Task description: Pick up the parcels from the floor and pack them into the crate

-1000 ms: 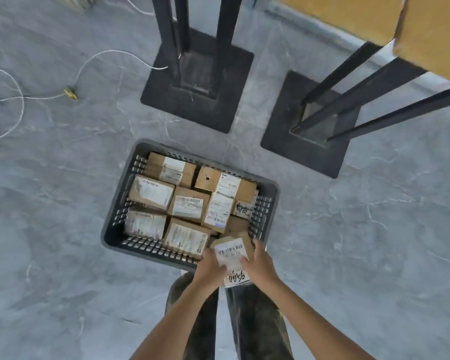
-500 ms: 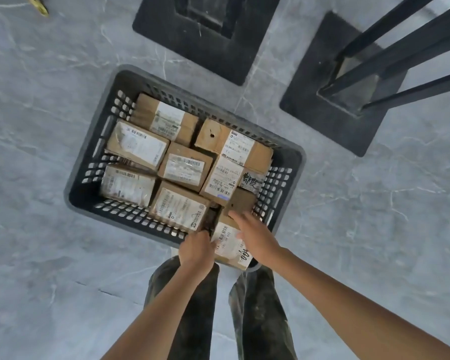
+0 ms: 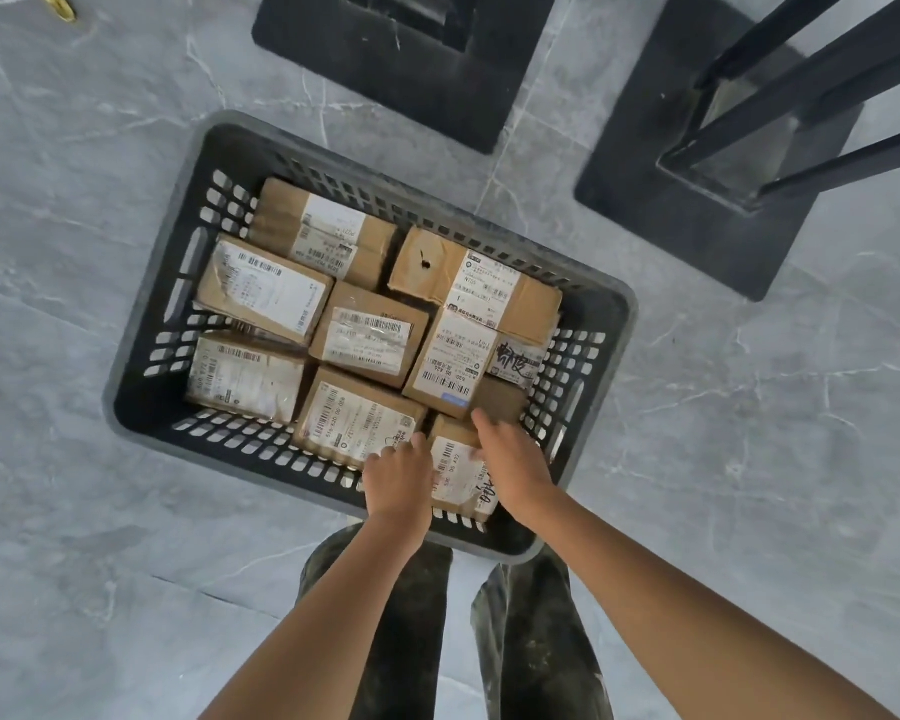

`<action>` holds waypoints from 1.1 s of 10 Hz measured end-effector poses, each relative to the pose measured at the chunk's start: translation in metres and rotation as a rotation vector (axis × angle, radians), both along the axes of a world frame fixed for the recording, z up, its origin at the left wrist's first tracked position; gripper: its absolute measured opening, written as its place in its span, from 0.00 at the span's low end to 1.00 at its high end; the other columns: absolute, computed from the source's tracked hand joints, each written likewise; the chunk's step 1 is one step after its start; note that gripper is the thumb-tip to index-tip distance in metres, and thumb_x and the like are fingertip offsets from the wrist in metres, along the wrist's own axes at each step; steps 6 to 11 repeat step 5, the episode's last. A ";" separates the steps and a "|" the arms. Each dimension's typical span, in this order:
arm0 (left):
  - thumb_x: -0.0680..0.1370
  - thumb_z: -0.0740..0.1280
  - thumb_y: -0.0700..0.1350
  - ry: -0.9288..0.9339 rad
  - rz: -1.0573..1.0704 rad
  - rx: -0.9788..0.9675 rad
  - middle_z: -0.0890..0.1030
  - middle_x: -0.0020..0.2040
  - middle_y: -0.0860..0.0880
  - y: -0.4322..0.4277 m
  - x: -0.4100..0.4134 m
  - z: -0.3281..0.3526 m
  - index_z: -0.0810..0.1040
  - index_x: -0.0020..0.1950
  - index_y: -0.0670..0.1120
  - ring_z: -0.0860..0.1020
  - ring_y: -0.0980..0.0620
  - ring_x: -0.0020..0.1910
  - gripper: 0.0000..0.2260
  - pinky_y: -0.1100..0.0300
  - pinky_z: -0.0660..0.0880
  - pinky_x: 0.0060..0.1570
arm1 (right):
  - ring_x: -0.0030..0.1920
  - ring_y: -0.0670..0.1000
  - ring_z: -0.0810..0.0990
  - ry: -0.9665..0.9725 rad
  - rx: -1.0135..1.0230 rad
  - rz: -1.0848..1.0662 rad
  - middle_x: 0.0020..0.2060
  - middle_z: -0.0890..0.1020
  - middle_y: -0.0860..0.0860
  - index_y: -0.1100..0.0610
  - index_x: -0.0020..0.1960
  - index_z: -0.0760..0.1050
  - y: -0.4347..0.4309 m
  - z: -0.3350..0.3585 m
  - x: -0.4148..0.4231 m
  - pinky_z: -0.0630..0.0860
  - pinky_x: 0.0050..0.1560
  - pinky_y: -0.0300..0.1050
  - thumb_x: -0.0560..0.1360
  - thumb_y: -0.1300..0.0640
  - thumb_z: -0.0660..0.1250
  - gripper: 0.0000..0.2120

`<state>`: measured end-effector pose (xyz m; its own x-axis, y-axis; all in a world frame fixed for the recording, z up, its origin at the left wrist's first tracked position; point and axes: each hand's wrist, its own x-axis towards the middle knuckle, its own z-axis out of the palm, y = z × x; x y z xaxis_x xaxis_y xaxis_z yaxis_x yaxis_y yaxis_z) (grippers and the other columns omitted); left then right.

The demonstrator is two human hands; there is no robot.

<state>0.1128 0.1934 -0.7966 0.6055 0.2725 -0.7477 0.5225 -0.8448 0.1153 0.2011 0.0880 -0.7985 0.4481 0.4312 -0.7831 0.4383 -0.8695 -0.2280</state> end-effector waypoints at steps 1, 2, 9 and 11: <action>0.77 0.67 0.49 0.015 -0.198 0.004 0.79 0.37 0.53 -0.003 0.004 -0.010 0.70 0.55 0.46 0.78 0.53 0.38 0.11 0.59 0.69 0.45 | 0.50 0.54 0.82 -0.031 -0.088 0.043 0.51 0.80 0.56 0.58 0.63 0.66 -0.005 -0.014 0.002 0.81 0.46 0.48 0.76 0.60 0.66 0.17; 0.77 0.67 0.46 0.012 -0.296 0.011 0.70 0.31 0.54 0.000 0.010 -0.021 0.71 0.48 0.47 0.71 0.55 0.32 0.07 0.60 0.65 0.42 | 0.51 0.57 0.81 -0.012 -0.092 0.132 0.50 0.80 0.57 0.60 0.60 0.68 -0.002 -0.020 0.009 0.80 0.46 0.50 0.77 0.59 0.64 0.13; 0.76 0.67 0.41 0.083 -0.424 -0.077 0.67 0.30 0.51 -0.001 0.021 0.008 0.75 0.48 0.46 0.67 0.55 0.29 0.02 0.61 0.67 0.37 | 0.62 0.55 0.72 -0.007 0.013 -0.019 0.62 0.71 0.56 0.58 0.66 0.64 -0.008 0.004 -0.008 0.76 0.56 0.49 0.78 0.54 0.63 0.20; 0.76 0.67 0.41 0.083 -0.424 -0.077 0.67 0.30 0.51 -0.001 0.021 0.008 0.75 0.48 0.46 0.67 0.55 0.29 0.02 0.61 0.67 0.37 | 0.62 0.55 0.72 -0.007 0.013 -0.019 0.62 0.71 0.56 0.58 0.66 0.64 -0.008 0.004 -0.008 0.76 0.56 0.49 0.78 0.54 0.63 0.20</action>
